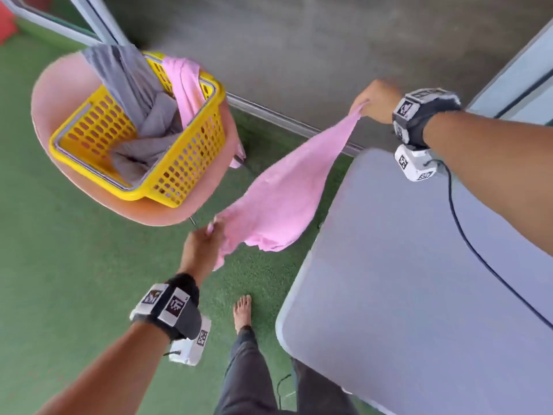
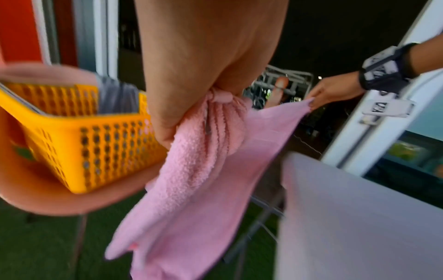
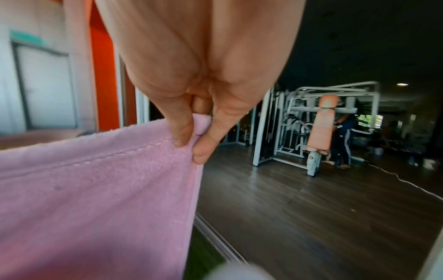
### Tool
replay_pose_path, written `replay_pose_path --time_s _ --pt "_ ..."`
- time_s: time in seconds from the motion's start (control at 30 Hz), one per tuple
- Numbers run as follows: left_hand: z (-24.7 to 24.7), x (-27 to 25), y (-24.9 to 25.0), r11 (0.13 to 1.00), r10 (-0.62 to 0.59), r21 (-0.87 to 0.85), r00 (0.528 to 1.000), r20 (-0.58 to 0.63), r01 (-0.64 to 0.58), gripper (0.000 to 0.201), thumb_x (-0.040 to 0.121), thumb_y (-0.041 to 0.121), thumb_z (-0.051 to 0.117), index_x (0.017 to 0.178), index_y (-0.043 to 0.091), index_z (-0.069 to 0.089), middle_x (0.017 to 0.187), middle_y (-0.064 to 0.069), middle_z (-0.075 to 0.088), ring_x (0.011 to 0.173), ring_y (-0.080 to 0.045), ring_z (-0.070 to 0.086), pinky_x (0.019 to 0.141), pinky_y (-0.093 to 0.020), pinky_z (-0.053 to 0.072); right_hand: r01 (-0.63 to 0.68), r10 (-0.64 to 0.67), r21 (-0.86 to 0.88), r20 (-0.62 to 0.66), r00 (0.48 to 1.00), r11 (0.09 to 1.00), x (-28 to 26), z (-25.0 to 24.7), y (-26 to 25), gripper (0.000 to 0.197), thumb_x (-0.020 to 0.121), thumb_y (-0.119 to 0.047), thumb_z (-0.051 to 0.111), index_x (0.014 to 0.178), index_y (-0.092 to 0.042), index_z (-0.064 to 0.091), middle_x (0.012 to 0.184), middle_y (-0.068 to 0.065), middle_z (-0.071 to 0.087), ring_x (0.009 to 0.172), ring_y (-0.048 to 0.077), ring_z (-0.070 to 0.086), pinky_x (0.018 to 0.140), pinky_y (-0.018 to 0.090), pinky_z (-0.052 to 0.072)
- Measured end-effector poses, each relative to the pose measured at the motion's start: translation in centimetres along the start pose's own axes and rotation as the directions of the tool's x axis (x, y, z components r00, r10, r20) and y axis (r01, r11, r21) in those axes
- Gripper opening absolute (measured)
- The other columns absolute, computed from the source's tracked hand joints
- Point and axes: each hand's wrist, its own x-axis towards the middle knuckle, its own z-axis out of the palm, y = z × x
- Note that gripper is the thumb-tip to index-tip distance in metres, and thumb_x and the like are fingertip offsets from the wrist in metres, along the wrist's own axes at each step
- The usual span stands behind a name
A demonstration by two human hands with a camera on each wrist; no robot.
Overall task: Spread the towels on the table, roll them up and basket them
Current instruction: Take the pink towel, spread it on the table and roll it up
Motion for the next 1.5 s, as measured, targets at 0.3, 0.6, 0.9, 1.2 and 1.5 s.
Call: replay_pose_path --time_s 0.3,0.6,0.9,1.2,1.5 --pt "24.9 -14.1 2.7 1.0 -0.004 0.011 0.763 0.646 -0.005 0.055 0.091 0.053 0.05 0.082 0.001 0.063 0.083 -0.01 0.071 0.054 0.004 0.054 0.054 -0.02 0.04 -0.415 0.497 -0.436 0.09 0.863 0.799 -13.2 9.2 16.0 0.024 0.086 0.001 0.056 0.107 0.01 0.062 0.113 0.032 0.059 0.11 0.047 0.055 0.092 0.052 0.047" --pt "25.4 -12.1 -1.0 0.552 0.403 0.4 0.654 0.64 -0.732 0.08 0.079 0.063 0.06 0.146 0.029 0.031 0.155 -0.012 0.02 0.143 -0.03 0.016 0.116 -0.056 0.007 -0.357 0.374 -0.163 0.094 0.922 0.92 -19.5 18.3 15.2 0.065 0.097 -0.051 0.036 0.152 -0.022 0.017 0.162 0.006 0.0 0.148 0.029 0.002 0.118 0.054 0.005" --pt "26.6 -9.2 -4.6 0.281 0.34 0.456 0.532 0.776 -0.845 0.126 0.055 0.086 0.058 0.149 0.039 -0.01 0.155 -0.015 -0.026 0.14 -0.047 -0.016 0.106 -0.068 -0.01 -0.358 0.341 0.037 0.223 0.913 0.933 -20.6 23.5 14.4 0.085 0.083 -0.082 0.018 0.146 -0.041 -0.02 0.154 -0.005 -0.032 0.141 0.027 -0.029 0.115 0.052 -0.015" --pt "34.0 -17.2 -1.0 0.26 0.287 0.412 0.477 0.831 -0.873 0.127 0.052 0.092 0.05 0.15 0.038 -0.011 0.154 -0.017 -0.027 0.137 -0.049 -0.022 0.105 -0.069 -0.011 -0.391 0.366 0.04 0.277 0.888 0.919 -29.9 23.3 21.6 0.08 0.081 -0.084 0.009 0.142 -0.045 -0.027 0.148 -0.013 -0.041 0.133 0.018 -0.04 0.115 0.05 -0.016" --pt "53.3 -36.4 5.0 0.203 0.233 0.399 0.439 0.868 -0.894 0.125 0.05 0.096 0.019 0.152 0.03 -0.008 0.155 -0.023 -0.017 0.136 -0.053 -0.019 0.104 -0.07 -0.01 -0.407 0.389 0.034 0.226 0.893 0.913 -48.0 23.8 40.1 0.076 0.085 -0.08 0.006 0.145 -0.044 -0.022 0.151 -0.014 -0.036 0.138 0.016 -0.035 0.116 0.044 -0.018"
